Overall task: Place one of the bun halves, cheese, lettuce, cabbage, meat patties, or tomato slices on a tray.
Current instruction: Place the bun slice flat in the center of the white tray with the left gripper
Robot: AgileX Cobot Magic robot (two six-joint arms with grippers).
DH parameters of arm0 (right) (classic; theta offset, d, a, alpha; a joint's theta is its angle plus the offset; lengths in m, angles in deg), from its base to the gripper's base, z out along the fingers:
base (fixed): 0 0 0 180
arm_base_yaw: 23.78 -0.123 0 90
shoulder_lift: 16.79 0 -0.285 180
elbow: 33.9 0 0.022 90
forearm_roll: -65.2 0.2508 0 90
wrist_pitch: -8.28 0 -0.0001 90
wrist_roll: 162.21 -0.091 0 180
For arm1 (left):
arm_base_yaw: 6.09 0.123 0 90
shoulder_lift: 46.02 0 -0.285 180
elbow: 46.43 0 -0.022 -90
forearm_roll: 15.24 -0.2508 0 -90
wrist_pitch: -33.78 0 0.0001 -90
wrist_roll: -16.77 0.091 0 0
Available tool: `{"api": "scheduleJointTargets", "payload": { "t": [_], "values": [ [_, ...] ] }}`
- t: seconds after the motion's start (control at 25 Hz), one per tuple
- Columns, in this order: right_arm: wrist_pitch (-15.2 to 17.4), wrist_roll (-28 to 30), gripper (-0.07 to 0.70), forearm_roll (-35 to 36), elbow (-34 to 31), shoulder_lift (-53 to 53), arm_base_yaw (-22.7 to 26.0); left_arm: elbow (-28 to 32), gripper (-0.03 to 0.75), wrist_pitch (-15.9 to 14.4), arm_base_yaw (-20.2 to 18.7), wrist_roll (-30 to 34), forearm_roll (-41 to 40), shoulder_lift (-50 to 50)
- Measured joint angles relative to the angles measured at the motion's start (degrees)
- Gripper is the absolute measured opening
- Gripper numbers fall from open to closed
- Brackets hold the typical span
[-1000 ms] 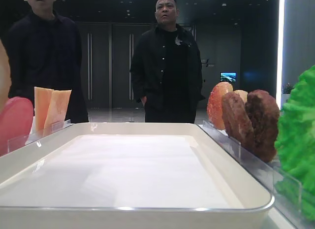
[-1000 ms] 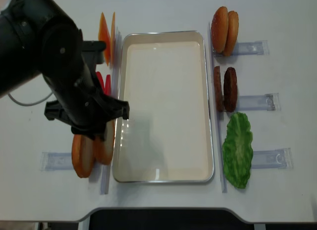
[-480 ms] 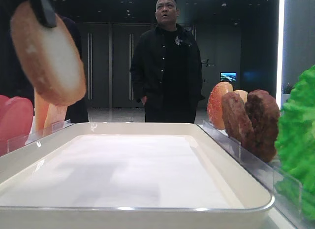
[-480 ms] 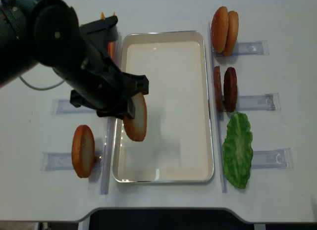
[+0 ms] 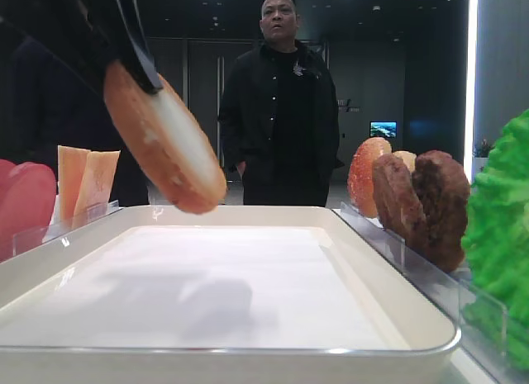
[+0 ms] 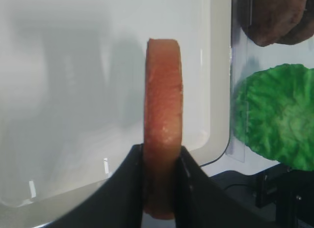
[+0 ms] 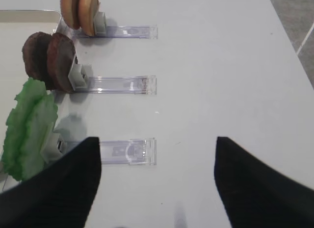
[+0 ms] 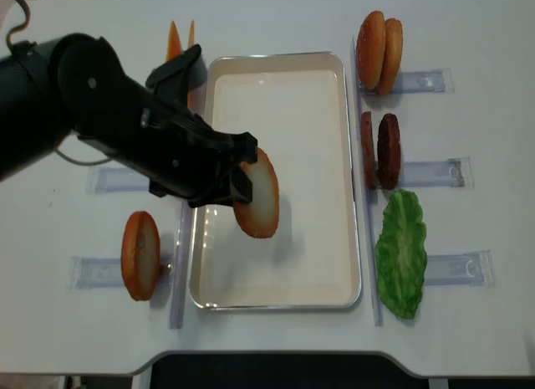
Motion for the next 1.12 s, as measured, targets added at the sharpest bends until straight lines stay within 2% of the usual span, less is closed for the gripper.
{"api": "scheduleJointTargets", "payload": {
  "t": [0.28, 1.12],
  "values": [
    [0.00, 0.00, 0.469, 0.00, 0.00, 0.00, 0.00, 0.79, 0.120, 4.32, 0.00, 12.49, 10.63, -6.22],
    [0.00, 0.00, 0.469, 0.00, 0.00, 0.00, 0.00, 0.79, 0.118, 7.64, 0.52, 21.27, 18.33, -13.70]
  ]
}}
